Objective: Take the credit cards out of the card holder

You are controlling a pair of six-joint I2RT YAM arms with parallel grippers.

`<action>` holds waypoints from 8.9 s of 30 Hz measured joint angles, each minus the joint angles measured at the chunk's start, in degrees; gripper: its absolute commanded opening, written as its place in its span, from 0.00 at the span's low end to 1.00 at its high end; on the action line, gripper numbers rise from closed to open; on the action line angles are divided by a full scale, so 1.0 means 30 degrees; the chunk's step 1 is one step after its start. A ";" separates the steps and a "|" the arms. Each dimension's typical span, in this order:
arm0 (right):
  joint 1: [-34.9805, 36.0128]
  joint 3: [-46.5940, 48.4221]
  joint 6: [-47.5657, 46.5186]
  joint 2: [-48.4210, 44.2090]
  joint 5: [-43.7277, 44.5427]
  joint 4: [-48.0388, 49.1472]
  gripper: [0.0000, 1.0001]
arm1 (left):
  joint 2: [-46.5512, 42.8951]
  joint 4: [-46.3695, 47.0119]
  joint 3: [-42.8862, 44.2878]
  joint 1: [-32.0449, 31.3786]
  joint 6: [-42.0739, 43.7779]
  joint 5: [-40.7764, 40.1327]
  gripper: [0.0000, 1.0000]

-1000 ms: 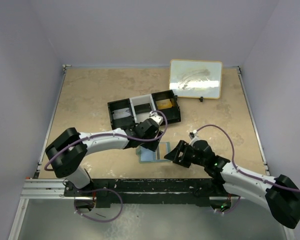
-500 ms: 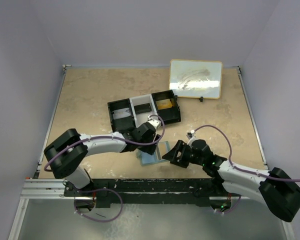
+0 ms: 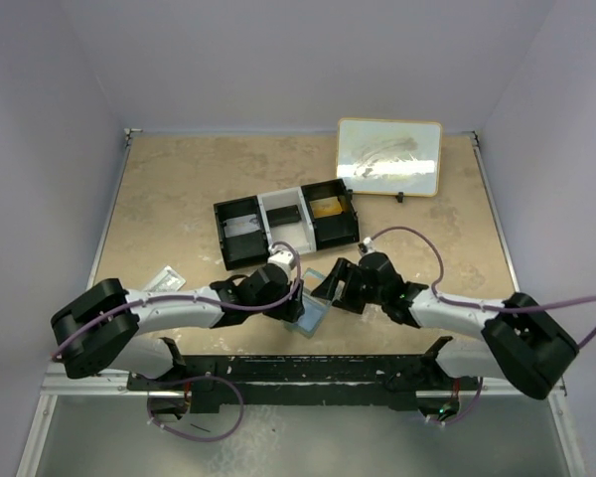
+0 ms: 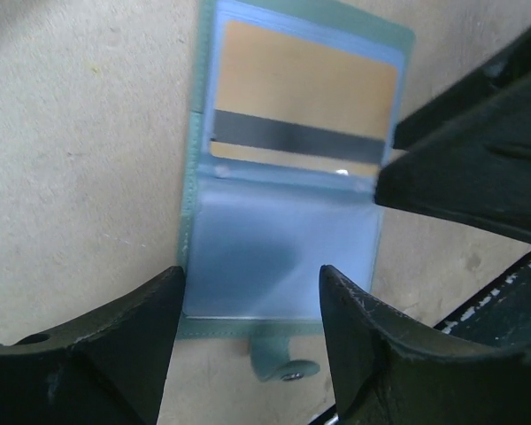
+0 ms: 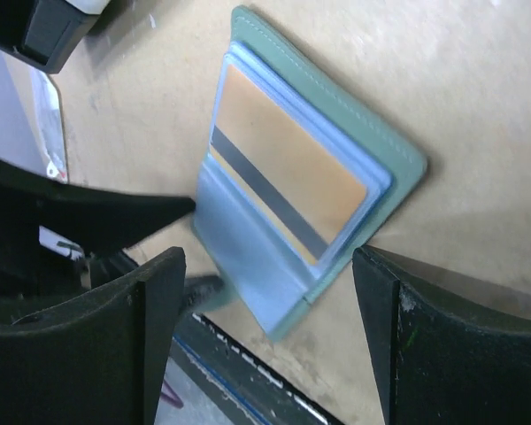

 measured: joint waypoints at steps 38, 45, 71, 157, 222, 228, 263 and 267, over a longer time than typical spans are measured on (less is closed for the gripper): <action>0.0466 0.1035 0.1064 0.3082 -0.0452 0.4240 0.44 | -0.4830 -0.5770 0.1457 -0.3483 -0.3490 -0.8830 0.50; 0.0393 -0.1741 0.5013 0.6237 -0.0787 1.0280 0.44 | -0.4641 -0.5719 0.1501 -0.1566 -0.3228 -0.8218 0.54; 0.0386 -0.2011 0.7060 0.7089 -0.0386 1.1934 0.41 | 0.5530 -0.3184 0.6528 0.1035 0.0991 -0.2841 0.47; 0.0342 0.1217 -0.0933 0.9092 -0.5457 1.0491 0.25 | -0.0765 -0.1297 -0.0750 0.0240 -0.4175 -0.5202 0.33; -0.0015 -0.0794 0.1800 0.8473 -0.5756 1.2539 0.00 | -0.0743 -0.2302 -0.0495 -0.0240 -0.5129 -0.5180 0.15; -0.0087 -0.0794 0.1800 0.8480 -0.5646 1.2189 0.02 | -0.1042 -0.2761 -0.0495 -0.0291 -0.5122 -0.5224 0.21; -0.0124 -0.1209 0.1807 0.9078 -0.5391 1.3529 0.24 | 0.0758 -0.4517 0.1749 -0.1275 -0.4124 -0.5238 0.16; -0.0124 -0.1253 0.1836 0.9624 -0.5442 1.4418 0.24 | 0.0758 -0.4517 0.1749 -0.1275 -0.4124 -0.5238 0.15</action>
